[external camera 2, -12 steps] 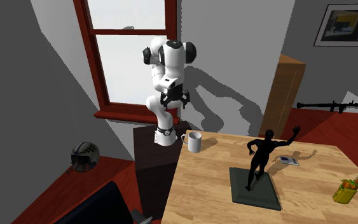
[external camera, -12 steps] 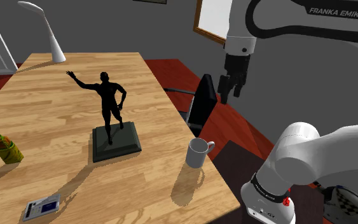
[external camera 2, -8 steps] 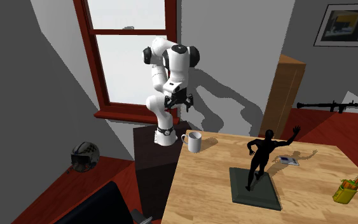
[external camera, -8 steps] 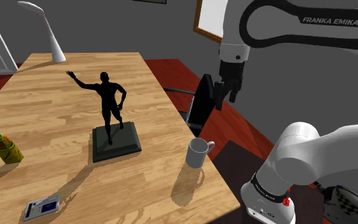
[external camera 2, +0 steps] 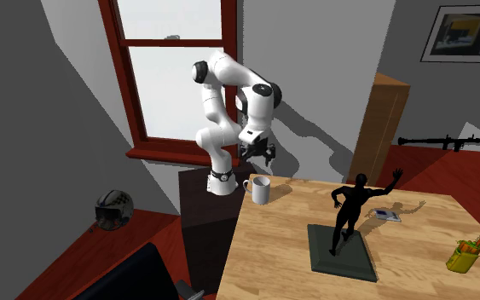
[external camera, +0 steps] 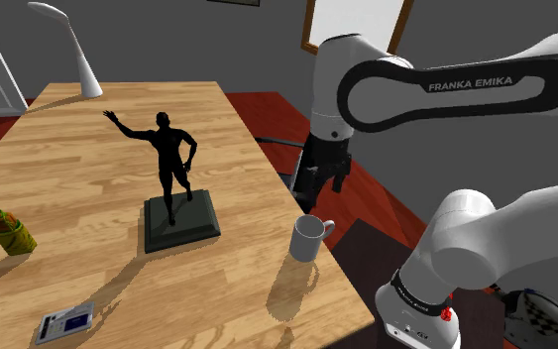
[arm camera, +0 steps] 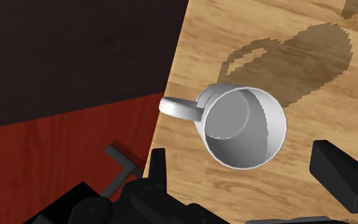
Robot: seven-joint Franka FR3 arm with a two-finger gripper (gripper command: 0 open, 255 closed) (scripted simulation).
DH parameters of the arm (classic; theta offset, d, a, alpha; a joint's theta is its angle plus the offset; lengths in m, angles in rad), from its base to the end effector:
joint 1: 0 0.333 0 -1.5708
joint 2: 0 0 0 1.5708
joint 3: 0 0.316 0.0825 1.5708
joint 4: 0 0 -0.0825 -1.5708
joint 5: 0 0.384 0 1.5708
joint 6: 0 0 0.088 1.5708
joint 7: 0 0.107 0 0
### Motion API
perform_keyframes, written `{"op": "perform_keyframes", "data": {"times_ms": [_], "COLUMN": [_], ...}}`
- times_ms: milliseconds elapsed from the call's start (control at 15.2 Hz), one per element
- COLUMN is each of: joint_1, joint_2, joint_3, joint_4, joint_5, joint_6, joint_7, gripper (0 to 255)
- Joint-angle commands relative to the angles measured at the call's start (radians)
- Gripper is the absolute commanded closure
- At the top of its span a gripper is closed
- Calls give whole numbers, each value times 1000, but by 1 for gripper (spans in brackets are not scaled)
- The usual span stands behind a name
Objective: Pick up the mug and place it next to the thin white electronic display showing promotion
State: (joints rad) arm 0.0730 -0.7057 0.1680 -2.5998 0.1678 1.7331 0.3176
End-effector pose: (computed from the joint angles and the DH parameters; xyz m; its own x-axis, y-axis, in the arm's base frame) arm 0.3069 0.0925 0.4601 0.9713 -0.1634 -0.1728 -0.1652 -0.9863 0.0040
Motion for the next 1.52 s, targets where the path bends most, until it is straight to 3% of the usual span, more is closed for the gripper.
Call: {"op": "perform_keyframes", "data": {"times_ms": [0,330,858,1386,1452], "joint_1": [14,38,47,47,47], "joint_2": [36,174,230,230,230], "joint_3": [41,140,169,169,169], "joint_4": [-25,-50,-125,-125,-125], "joint_5": [28,78,100,100,100], "joint_6": [66,237,369,369,369], "joint_7": [44,146,152,151,151], "gripper": [0,0,0,0,255]}}
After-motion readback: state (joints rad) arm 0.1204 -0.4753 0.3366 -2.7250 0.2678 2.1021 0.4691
